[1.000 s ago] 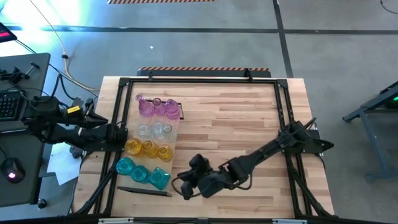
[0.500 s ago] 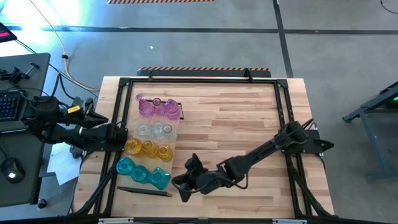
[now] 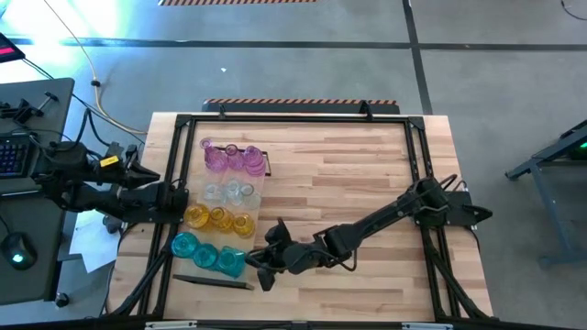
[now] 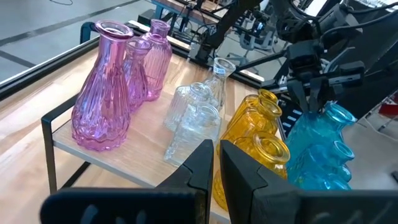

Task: Sort vases onto shelf
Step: Adjust the blue flower vase on the shelf

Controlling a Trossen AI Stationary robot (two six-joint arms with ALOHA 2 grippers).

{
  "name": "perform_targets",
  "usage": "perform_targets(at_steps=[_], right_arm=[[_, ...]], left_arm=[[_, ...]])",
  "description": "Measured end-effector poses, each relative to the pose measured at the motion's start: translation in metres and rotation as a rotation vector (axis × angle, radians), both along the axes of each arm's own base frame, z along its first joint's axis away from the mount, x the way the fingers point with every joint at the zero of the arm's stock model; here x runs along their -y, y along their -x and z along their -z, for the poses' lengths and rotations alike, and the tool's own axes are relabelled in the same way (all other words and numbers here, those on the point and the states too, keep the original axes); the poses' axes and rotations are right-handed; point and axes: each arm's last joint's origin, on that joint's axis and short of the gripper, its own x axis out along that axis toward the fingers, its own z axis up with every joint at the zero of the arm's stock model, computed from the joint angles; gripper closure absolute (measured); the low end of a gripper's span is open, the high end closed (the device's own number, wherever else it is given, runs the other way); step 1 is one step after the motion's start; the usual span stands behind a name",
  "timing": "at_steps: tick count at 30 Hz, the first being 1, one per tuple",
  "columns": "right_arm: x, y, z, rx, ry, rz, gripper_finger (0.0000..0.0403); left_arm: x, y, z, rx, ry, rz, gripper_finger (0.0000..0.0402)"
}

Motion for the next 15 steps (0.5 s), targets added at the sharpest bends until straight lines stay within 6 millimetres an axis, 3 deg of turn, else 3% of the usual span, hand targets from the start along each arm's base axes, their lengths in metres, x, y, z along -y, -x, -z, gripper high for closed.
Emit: perform_targets(at_steps=[11,15], right_arm=[[0.004,-0.001,-0.001,0.015,0.07,0.041,0.0403],[0.0,-0.002,-0.015,0.091,0.127,0.059,0.0403]], left_arm=[[0.0,0.0,0.0,0.002,0.071,-0.003,0.0381],[0.001,-0.001,-0.001,0.014,0.023,0.024,0.0381]])
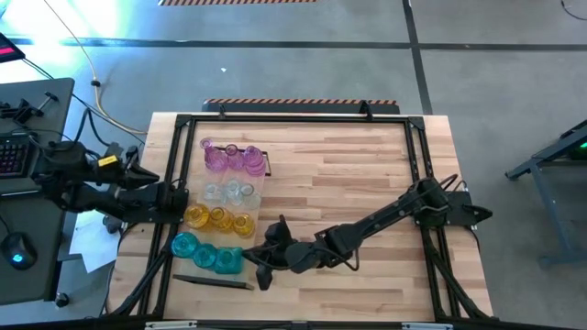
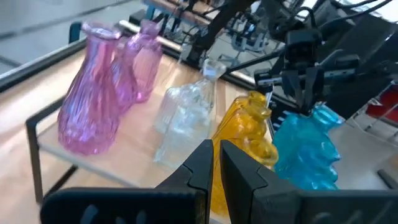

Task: Sort vases onto shelf
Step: Adjust the blue flower vase on the shelf

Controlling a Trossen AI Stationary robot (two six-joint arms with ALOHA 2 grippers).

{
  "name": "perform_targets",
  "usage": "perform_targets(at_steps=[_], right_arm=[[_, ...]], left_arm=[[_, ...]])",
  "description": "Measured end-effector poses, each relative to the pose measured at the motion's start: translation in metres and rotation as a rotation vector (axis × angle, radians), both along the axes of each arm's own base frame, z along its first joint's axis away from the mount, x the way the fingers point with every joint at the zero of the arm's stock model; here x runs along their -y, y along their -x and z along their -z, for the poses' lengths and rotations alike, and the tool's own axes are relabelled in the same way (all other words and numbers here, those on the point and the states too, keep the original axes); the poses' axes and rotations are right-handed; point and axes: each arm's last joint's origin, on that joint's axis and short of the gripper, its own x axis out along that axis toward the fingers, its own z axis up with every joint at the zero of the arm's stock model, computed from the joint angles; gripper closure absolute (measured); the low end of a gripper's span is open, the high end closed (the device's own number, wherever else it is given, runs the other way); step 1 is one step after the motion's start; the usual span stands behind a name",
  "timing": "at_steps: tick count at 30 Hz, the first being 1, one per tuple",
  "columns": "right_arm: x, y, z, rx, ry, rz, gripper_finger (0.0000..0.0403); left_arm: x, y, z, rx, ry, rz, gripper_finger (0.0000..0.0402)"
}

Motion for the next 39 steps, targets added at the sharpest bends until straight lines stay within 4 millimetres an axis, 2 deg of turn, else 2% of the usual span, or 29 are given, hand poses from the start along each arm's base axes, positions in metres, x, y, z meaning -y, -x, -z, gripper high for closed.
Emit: perform_targets(at_steps=[6,10,16,23,33,39], right_arm=[[-0.008,0.002,-0.014,0.032,0.141,-0.037,0.0403],[-0.009,0.003,-0.015,0.033,0.167,-0.004,0.0403],[-0.008,0.003,-0.015,0.026,0.181,-0.002,0.0403],[-0.011,0.004,-0.015,0.029,0.174,-0.008,0.0402],[-0.017,0.008,-0.015,0.031,0.169,-0.024,0.0402],[-0.018,0.008,-0.015,0.03,0.162,-0.023,0.0402]], left_arm=[[0.003,-0.004,-0.008,0.095,-0.061,-0.008,0.0381],[0.004,-0.01,-0.004,0.068,-0.087,-0.042,0.0381],[0.003,-0.029,0.011,0.004,-0.091,-0.081,0.0381],[0.0,-0.049,0.006,0.153,-0.166,-0.111,0.0381],[-0.005,-0.063,0.017,0.126,-0.185,-0.173,0.0381],[-0.008,-0.075,0.016,0.231,-0.205,-0.185,0.0381]])
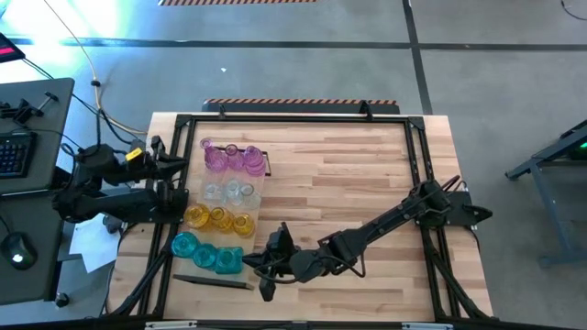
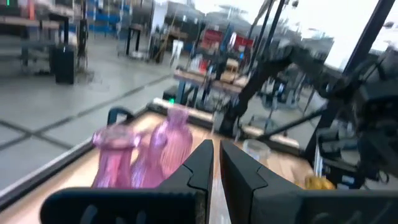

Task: Sort vases onto shelf
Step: Adjust the blue flower vase on the shelf

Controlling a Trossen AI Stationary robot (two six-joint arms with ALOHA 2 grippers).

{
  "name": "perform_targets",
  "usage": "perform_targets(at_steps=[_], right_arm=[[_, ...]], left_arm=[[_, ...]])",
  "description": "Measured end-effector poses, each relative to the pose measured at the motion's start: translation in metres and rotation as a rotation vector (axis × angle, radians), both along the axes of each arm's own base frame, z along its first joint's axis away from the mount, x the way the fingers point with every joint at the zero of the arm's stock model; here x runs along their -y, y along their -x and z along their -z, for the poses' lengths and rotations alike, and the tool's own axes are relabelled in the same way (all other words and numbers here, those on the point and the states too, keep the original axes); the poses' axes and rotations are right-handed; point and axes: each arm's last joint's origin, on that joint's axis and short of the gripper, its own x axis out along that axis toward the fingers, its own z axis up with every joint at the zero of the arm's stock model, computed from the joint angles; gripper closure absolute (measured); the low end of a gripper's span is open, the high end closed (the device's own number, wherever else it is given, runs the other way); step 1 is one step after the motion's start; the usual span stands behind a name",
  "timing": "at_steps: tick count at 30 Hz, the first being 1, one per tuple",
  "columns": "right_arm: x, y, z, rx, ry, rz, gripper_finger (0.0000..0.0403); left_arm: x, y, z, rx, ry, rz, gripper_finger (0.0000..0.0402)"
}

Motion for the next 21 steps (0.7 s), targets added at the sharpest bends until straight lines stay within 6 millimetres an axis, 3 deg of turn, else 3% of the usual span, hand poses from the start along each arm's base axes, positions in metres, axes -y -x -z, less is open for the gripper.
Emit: perform_targets(at_steps=[13,21], right_arm=[[-0.007,0.004,0.0,0.0,-0.03,-0.011,0.0402],[-0.012,0.006,0.0,0.0,-0.052,-0.018,0.0402]], left_arm=[[-0.004,-0.021,0.005,0.144,-0.037,0.0,0.0381],[-0.007,-0.037,0.022,0.168,-0.029,0.001,0.0381]])
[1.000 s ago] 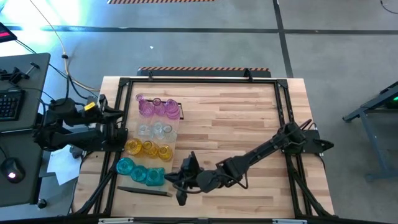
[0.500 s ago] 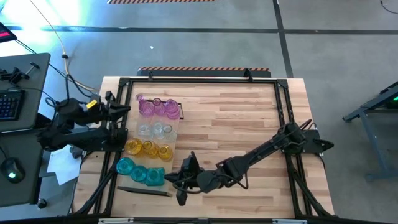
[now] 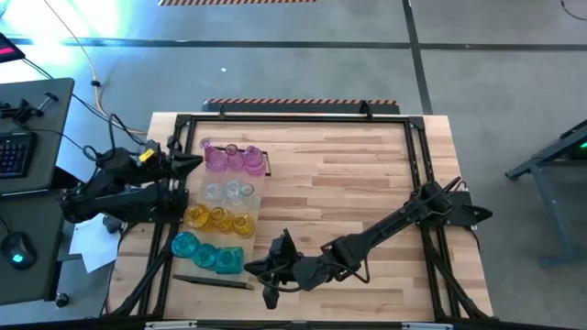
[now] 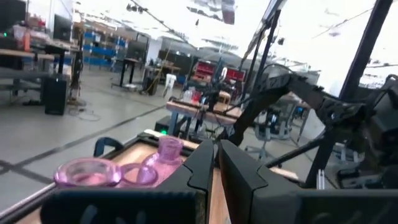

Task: Sort vases onto shelf
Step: Adjust the blue flower vase on the shelf, then return to Home Position

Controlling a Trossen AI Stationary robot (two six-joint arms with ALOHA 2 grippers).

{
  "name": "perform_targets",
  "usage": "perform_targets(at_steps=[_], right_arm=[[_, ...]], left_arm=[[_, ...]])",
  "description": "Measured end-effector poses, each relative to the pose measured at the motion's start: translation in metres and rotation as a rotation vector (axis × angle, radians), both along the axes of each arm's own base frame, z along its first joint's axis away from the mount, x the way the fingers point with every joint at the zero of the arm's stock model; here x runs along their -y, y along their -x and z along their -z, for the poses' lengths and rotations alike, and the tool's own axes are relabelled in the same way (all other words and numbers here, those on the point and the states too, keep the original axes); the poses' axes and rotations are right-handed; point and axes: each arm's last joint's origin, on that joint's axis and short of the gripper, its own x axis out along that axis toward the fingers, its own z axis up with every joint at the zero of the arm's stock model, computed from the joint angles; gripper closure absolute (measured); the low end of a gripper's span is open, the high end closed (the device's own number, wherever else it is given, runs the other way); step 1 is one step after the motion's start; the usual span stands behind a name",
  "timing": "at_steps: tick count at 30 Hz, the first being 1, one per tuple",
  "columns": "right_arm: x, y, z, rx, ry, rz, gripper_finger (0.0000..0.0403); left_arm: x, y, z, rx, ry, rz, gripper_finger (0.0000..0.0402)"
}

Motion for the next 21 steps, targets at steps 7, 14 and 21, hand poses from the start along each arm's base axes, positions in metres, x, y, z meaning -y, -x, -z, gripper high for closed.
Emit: perform_targets(at_steps=[7,14,21], right_arm=[[-0.002,0.001,0.0,0.0,-0.01,-0.002,0.0402],[-0.003,0.002,0.0,0.0,-0.011,-0.005,0.0402],[-0.003,0.002,0.0,0.001,-0.012,-0.005,0.0402]], left_arm=[[0.0,-0.013,0.015,0.018,0.016,0.088,0.0381],[0.0,-0.015,0.021,-0.02,0.012,0.085,0.0381],[-0.002,-0.018,0.032,-0.084,0.031,0.054,0.0381]])
